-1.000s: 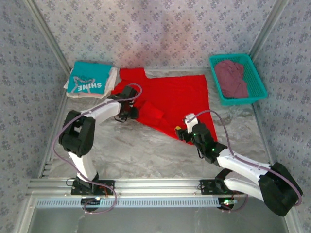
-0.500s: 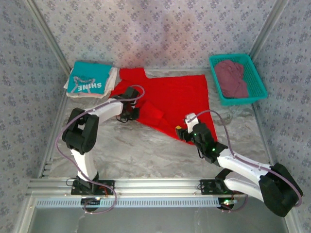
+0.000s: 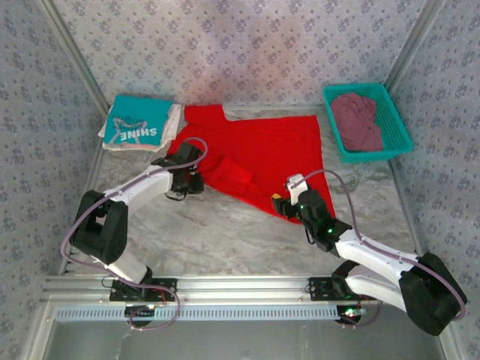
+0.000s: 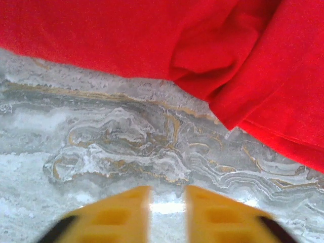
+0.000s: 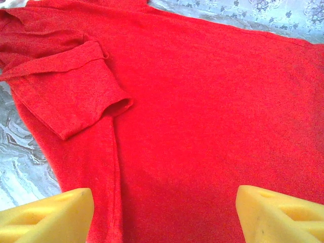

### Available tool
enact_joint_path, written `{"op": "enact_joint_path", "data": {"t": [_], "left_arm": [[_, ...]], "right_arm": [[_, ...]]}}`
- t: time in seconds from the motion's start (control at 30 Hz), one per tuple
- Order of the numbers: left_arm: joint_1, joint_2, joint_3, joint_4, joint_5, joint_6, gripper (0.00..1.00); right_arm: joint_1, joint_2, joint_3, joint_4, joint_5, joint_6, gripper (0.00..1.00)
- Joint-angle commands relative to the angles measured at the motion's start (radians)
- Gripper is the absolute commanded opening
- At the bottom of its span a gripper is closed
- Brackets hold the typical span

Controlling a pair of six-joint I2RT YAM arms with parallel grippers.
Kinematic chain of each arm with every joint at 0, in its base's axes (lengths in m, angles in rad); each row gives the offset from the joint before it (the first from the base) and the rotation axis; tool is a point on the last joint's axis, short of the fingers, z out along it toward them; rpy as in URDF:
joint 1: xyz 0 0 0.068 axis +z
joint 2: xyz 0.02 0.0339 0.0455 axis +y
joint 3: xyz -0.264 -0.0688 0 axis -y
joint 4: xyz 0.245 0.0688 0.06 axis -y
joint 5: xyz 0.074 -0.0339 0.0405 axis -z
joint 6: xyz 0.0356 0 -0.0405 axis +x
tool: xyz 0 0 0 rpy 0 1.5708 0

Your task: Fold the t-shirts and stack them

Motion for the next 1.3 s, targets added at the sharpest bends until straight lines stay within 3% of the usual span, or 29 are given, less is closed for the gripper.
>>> {"op": "enact_joint_path", "data": {"t": [0.0,0.17,0.3,0.53,0.67,1.0,1.27], "left_arm": [[-0.017,0.053,0.077,0.001,-0.027,0.046,0.34],[-0.033,0.165,0.193,0.010,-0.031,0.111,0.58],[-0.034,0.253,0.256,0.011,-0.028,0.148,0.59],[-0.035,0.332,0.279,0.036,-0.004,0.162,0.46],[-0.035,0.337,0.263,0.036,-0.011,0.153,0.23],[-0.035,0.240,0.248,-0.018,-0.051,0.119,0.00],[-0.028,0.129,0.172,-0.046,-0.065,0.065,0.00]], "right_arm": [[-0.009,-0.005,0.027,-0.017,-0.008,0.022,0.77],[-0.010,-0.008,0.025,-0.026,-0.017,0.016,0.78],[-0.011,-0.009,0.025,-0.032,-0.012,0.008,0.83],[-0.011,-0.008,0.024,-0.034,-0.008,0.005,0.84],[-0.014,0.003,0.028,-0.034,-0.009,0.010,0.84],[-0.015,0.011,0.032,-0.035,-0.019,0.014,0.85],[-0.016,0.009,0.032,-0.038,-0.022,0.020,0.85]]}}
